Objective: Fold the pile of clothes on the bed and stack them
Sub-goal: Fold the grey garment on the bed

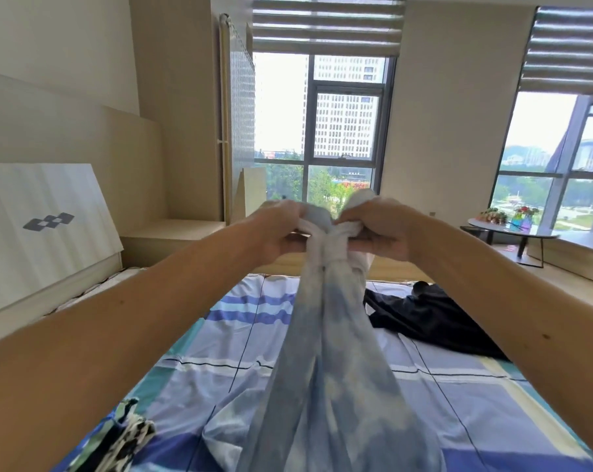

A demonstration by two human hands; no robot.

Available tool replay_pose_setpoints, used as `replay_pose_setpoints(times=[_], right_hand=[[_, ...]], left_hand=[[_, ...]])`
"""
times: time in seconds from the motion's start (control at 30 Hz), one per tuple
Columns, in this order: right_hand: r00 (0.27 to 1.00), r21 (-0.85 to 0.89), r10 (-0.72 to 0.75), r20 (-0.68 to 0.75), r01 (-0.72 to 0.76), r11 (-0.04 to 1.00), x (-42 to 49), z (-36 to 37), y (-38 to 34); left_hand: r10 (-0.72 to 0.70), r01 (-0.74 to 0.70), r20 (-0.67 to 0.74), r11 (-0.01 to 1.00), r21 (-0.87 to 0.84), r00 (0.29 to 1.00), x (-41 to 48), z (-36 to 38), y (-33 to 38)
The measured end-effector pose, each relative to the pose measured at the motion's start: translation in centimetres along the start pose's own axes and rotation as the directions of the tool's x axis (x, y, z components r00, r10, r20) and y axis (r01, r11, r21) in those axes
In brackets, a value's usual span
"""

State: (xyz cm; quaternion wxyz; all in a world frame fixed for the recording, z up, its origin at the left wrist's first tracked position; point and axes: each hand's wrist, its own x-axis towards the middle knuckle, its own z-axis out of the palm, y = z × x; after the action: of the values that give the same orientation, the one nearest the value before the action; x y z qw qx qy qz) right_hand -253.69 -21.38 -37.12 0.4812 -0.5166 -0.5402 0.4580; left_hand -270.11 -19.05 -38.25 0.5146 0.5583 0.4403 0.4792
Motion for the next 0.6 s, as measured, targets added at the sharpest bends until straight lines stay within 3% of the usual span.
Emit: replay_pose_setpoints(times=[0.13, 0.27, 0.33, 0.4, 0.43, 0.47, 0.5, 0.53, 0.6], right_hand=[[0.985, 0.101, -0.15, 0.082, 0.141, 0.985, -1.6, 1.6, -2.3], [0.959, 0.019, -0.221, 0.176, 0.221, 0.975, -2.7, 0.4, -4.1], [0.919, -0.05, -0.388, 0.065, 0.391, 0.919, -2.6, -0.6, -4.3], [0.793, -0.205, -0.599, -0.106, 0.572, 0.794, -2.3, -2.1, -3.5], [0.753, -0.28, -0.645, -0.134, 0.595, 0.753, -2.2, -2.6, -2.7], [0.759, -0.313, -0.643, -0.103, 0.589, 0.745, -2.0, -3.3, -1.4], [0.812, -0.253, -0.582, -0.041, 0.555, 0.793, -1.9, -3.6, 0.0], [0.879, -0.154, -0.476, 0.031, 0.475, 0.866, -1.4, -3.9, 1.7], [0.924, -0.081, -0.311, 0.222, 0.335, 0.939, -1.0, -3.8, 5.0]], left_hand=[[0.247, -0.275, 0.193, 0.953, 0.129, 0.949, -1.4, 0.5, 1.0], [0.471, -0.503, 0.185, 0.838, 0.213, 0.863, -0.9, -1.0, 0.2], [0.505, -0.517, 0.112, 0.838, 0.175, 0.856, -1.2, -1.6, 0.0], [0.497, -0.501, 0.062, 0.856, 0.125, 0.865, -1.3, -2.0, 0.0], [0.482, -0.485, 0.048, 0.869, 0.104, 0.875, -1.3, -2.2, 0.0], [0.466, -0.468, 0.046, 0.88, 0.077, 0.884, -1.3, -2.3, 0.1], [0.449, -0.451, 0.047, 0.892, 0.04, 0.892, -1.3, -2.4, 0.1], [0.436, -0.437, 0.048, 0.899, 0.005, 0.899, -1.3, -2.6, 0.1], [0.428, -0.426, 0.052, 0.904, -0.046, 0.902, -1.4, -2.9, 0.2]])
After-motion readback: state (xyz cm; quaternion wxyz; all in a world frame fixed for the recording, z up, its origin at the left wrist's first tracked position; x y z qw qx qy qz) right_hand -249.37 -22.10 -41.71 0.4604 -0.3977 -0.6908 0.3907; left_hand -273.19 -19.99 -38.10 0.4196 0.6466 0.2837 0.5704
